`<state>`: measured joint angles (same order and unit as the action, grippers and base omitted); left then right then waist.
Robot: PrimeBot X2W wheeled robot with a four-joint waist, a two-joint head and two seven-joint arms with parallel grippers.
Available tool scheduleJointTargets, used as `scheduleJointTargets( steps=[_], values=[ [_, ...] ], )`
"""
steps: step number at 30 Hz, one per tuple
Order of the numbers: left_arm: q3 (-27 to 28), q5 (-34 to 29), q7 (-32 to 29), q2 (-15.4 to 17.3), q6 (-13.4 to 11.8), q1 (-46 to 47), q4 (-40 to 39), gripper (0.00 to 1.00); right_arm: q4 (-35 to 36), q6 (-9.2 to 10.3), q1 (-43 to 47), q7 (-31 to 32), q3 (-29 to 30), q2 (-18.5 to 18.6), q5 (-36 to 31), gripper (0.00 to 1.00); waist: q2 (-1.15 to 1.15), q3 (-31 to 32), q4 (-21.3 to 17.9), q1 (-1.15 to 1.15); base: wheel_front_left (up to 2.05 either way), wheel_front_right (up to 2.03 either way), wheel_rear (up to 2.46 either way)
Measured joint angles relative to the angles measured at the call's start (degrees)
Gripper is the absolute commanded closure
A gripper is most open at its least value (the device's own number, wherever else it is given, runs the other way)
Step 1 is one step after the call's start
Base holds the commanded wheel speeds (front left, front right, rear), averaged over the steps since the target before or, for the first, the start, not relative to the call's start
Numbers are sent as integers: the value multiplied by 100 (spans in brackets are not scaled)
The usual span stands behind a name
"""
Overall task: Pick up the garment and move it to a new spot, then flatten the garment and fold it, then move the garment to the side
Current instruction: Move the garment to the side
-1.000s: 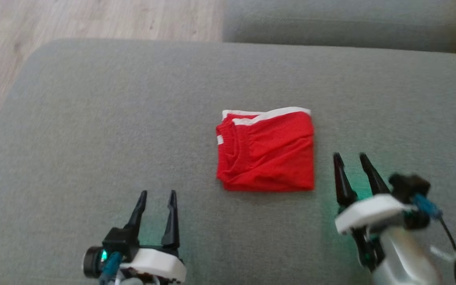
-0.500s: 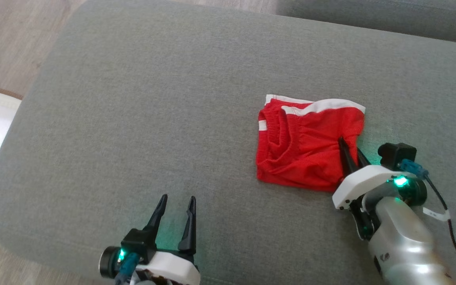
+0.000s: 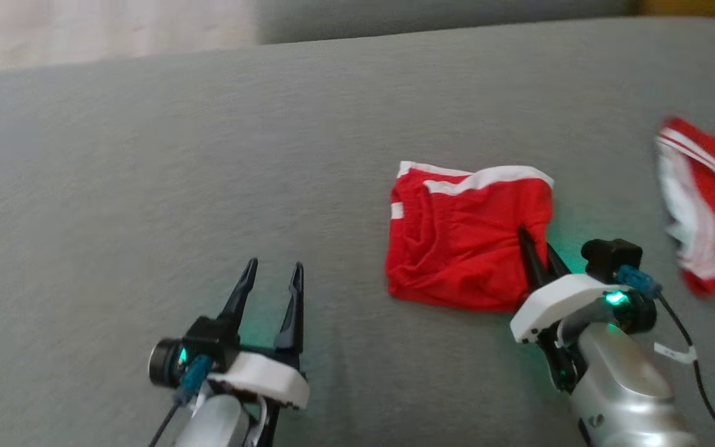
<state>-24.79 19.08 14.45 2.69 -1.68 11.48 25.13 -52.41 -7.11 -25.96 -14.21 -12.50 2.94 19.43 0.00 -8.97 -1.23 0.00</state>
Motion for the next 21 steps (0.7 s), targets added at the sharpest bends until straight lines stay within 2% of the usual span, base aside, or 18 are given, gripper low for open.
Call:
scheduleJointTargets(
  steps=[7, 13, 17, 21],
  values=[
    [-160, -49, 0, -3, 115, 197, 64, 0, 391, 0, 155, 0, -325, 5, 264, 100, 0, -1, -1338, 0, 0, 0, 0],
    [-296, -48, 0, -2, 125, 201, 145, 0, 494, 0, 304, 0, -424, 8, 324, 100, 0, -51, -2195, 0, 0, 0, 0],
    [-425, -51, 0, -4, 176, 213, 188, 0, 583, 0, 272, 14, -510, 25, 393, 100, 0, -169, -2371, 0, 0, 0, 0],
    [-564, -59, 0, 0, 224, 220, 282, 0, 662, 0, -136, 234, -758, 293, 400, 100, 0, -246, -2174, 0, 0, 0, 0]
  ],
)
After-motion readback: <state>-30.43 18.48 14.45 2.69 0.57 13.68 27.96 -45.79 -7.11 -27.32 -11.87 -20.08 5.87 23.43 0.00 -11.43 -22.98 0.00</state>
